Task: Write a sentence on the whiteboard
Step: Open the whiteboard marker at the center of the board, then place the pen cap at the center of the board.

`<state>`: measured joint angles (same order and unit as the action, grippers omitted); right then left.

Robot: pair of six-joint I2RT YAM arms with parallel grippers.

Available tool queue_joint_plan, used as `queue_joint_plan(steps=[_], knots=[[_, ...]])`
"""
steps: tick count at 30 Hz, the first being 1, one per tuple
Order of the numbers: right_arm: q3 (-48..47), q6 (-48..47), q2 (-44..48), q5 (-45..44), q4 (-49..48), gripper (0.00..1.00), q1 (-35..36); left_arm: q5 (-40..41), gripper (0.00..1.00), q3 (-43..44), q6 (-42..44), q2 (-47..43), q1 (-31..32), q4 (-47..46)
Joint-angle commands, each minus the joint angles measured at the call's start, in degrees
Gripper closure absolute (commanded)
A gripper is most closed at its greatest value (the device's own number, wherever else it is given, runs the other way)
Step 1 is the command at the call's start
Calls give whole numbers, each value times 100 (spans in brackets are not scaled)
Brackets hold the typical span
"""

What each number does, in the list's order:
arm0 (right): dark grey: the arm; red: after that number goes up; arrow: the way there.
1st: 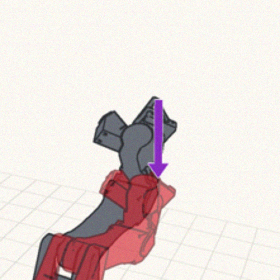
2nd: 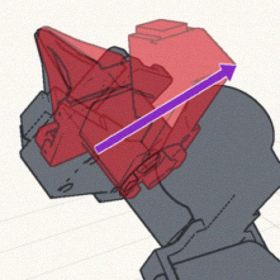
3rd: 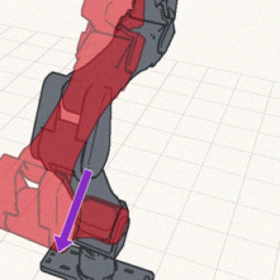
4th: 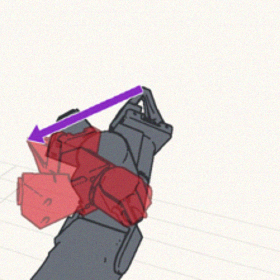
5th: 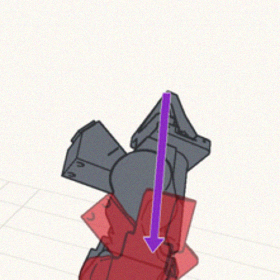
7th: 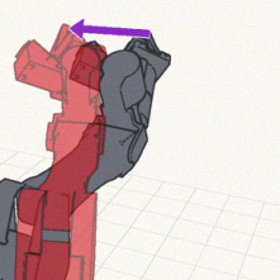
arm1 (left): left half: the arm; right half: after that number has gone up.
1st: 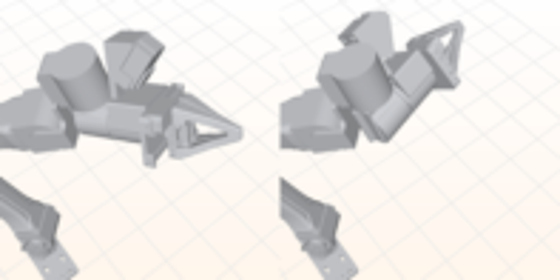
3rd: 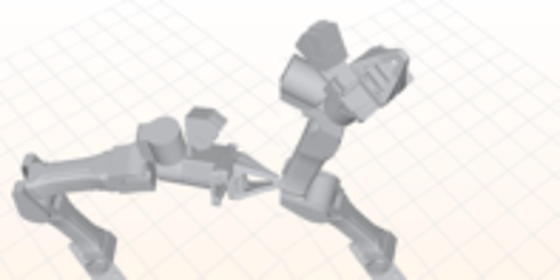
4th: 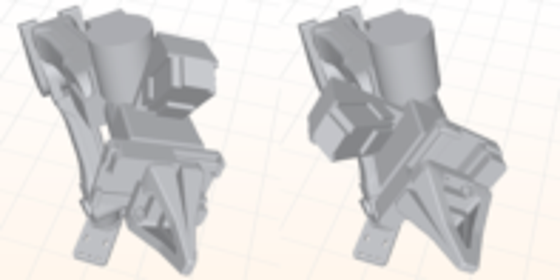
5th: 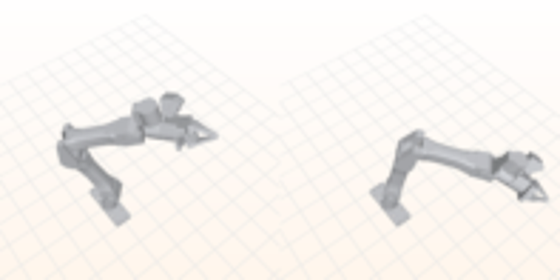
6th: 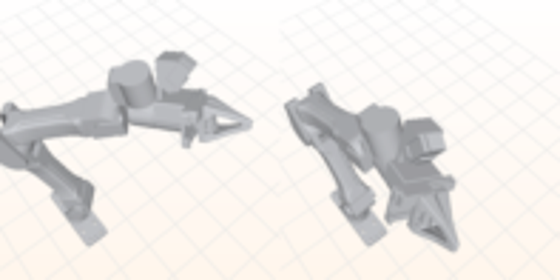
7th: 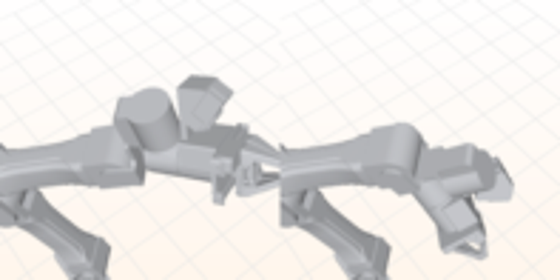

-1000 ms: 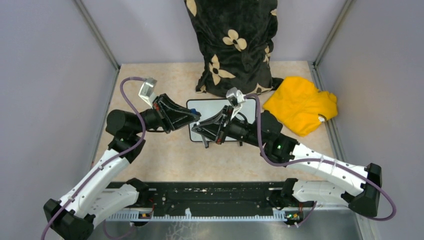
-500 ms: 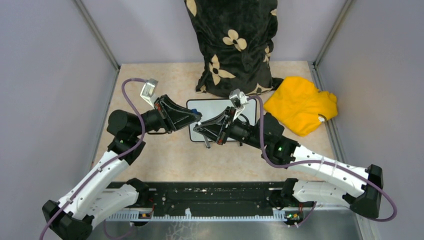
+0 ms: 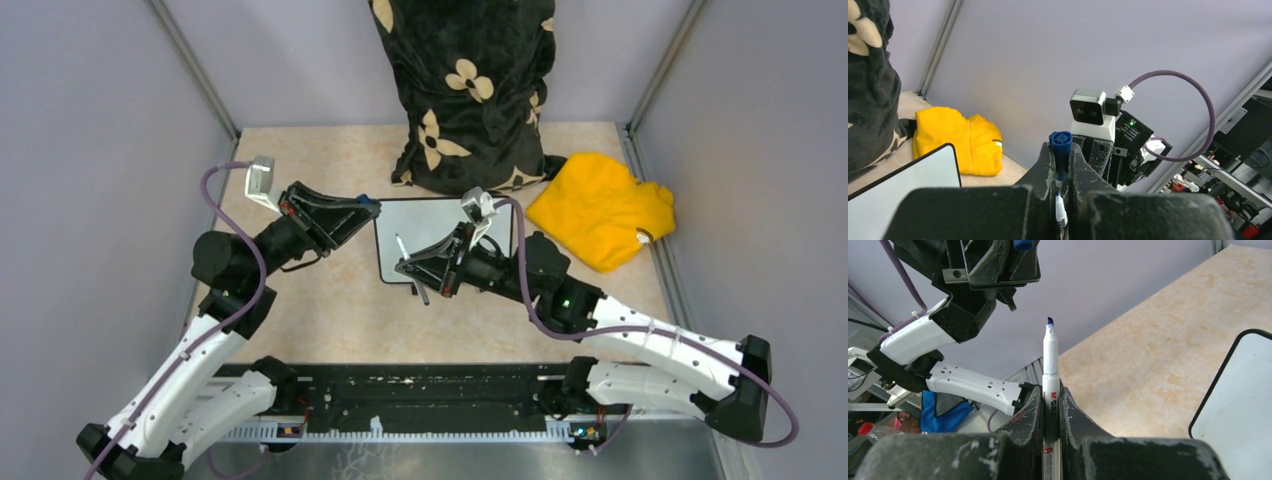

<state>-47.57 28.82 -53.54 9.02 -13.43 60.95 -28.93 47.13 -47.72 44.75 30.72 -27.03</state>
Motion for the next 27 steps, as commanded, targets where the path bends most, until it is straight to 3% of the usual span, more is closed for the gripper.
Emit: queue_joint_plan(steps=[1, 6, 12, 16, 20, 27], knots=[[-35, 60, 200, -95, -178, 100, -19, 319, 100, 155, 133, -14, -10, -112], [-84, -139, 404, -458, 177, 100, -22, 800, 100, 343, 715, -131, -9, 1026], [-217, -695, 864, -2028, 1604, 100, -22, 3008, 100, 928, 1862, -311, -5, 4023], [-218, -825, 1024, -3003, 2412, 100, -22, 4053, 100, 1025, 2104, 90, -14, 5581], [-84, -777, 1101, -3288, 2654, 100, -27, 4117, 100, 796, 1900, 820, -132, 6318], [134, -786, 1220, -3225, 2743, 100, -22, 3530, 100, 398, 1868, 1620, -1053, 6249]])
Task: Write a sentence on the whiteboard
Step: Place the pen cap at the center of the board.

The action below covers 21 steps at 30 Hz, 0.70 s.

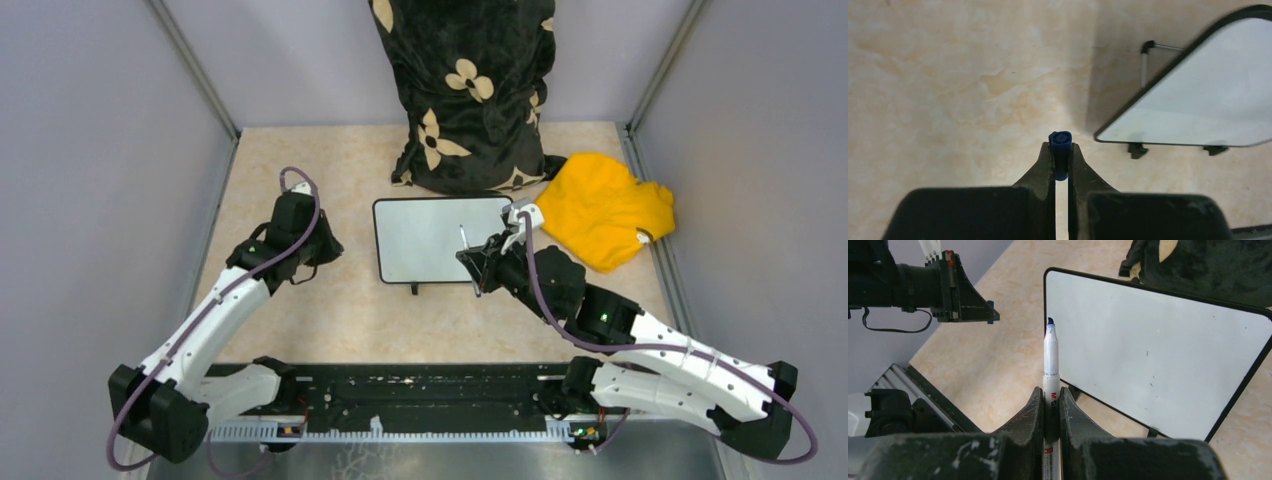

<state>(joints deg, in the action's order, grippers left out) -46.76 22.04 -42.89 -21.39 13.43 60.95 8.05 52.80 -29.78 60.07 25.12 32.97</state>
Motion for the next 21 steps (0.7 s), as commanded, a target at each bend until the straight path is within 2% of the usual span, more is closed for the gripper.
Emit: queue_joint_plan(steps=[1, 8, 21], knots=[[72, -138, 173, -164, 70, 100, -22, -316, 100, -233, 56, 219, -638, 220], [162, -323, 190, -209, -33, 100, -22, -932, 100, -142, -72, 1731, -887, 418], [273, -332, 150, -170, -146, 100, -17, -1131, 100, -167, 70, 2854, -968, 153]])
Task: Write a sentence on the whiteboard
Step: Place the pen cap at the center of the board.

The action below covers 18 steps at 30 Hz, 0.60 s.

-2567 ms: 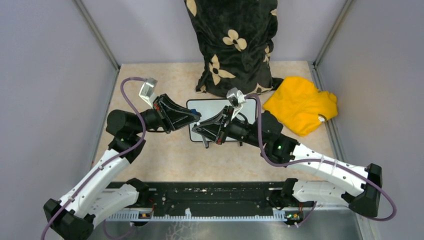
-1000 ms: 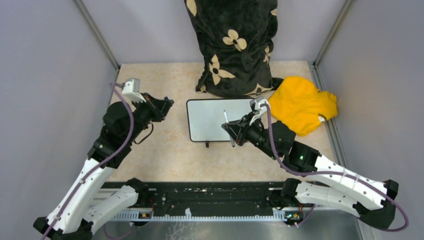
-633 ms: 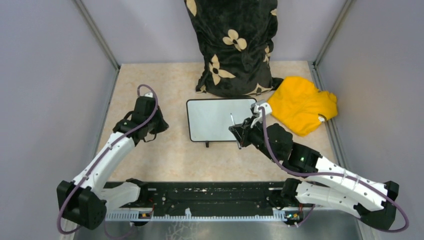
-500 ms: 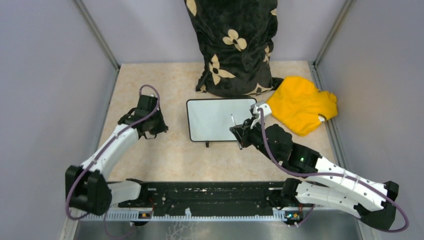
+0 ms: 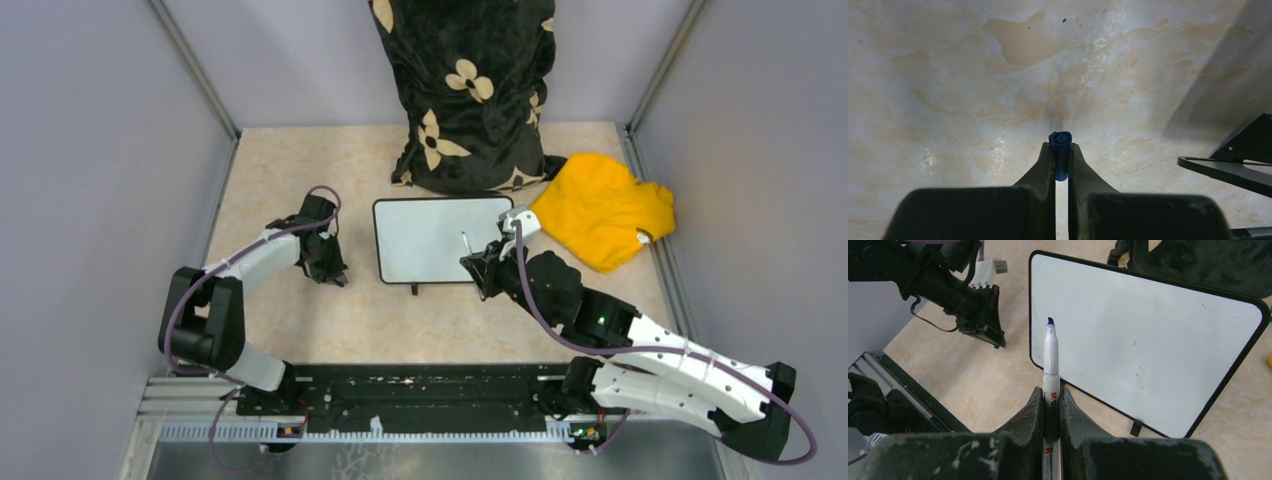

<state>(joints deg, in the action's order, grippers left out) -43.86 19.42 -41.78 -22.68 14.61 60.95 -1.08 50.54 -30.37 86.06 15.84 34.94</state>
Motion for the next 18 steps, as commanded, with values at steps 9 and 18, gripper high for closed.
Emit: queue_joint_plan(steps=[9, 18], knots=[[-26, -35, -117, -10, -366, 100, -25, -121, 100, -150, 294, 450, -47, -201], [-40, 30, -171, -18, -372, 100, -22, -192, 97, -249, 356, 585, -45, -354]])
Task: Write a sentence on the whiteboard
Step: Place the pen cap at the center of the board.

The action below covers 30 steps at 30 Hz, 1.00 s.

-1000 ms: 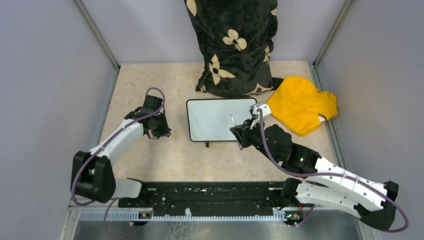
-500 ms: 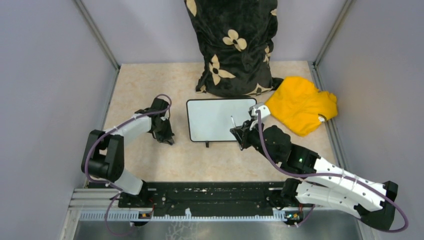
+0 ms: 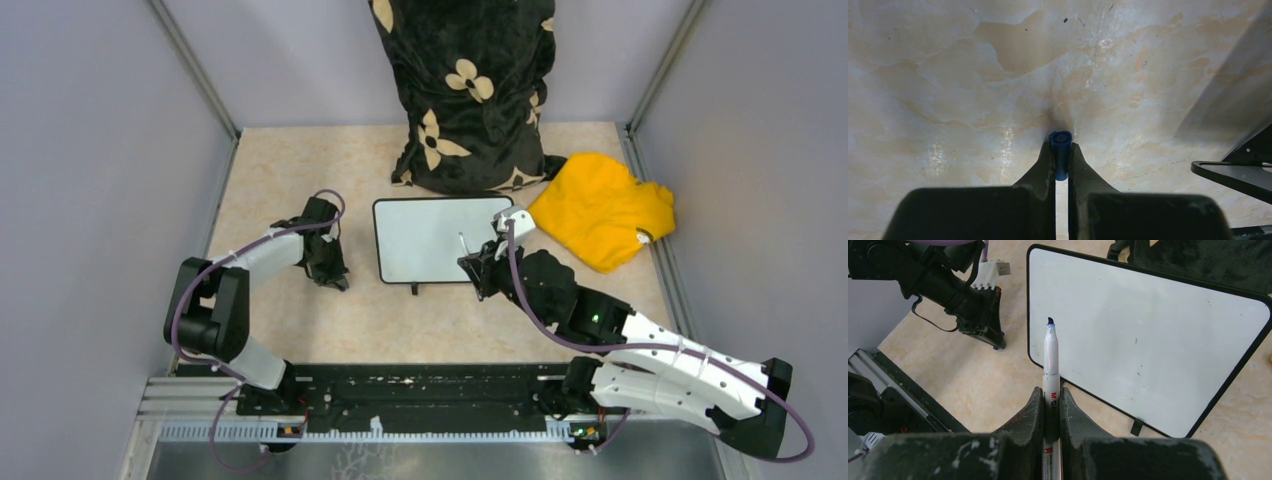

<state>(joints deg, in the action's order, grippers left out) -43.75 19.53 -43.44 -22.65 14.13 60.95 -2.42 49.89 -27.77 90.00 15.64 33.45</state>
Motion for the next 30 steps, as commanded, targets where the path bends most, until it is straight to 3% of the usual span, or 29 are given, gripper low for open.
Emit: queue_joint_plan(steps=[1, 9, 30], knots=[[-54, 23, -6, -20, -317, 100, -22, -58, 95, -184, 96, 198, -26, -216], [-55, 31, -4, -22, -321, 100, -26, 38, 86, -233, 115, 178, -26, -235], [24, 50, 62, -72, -314, 100, -24, 52, 78, -260, 76, 235, -26, -249]])
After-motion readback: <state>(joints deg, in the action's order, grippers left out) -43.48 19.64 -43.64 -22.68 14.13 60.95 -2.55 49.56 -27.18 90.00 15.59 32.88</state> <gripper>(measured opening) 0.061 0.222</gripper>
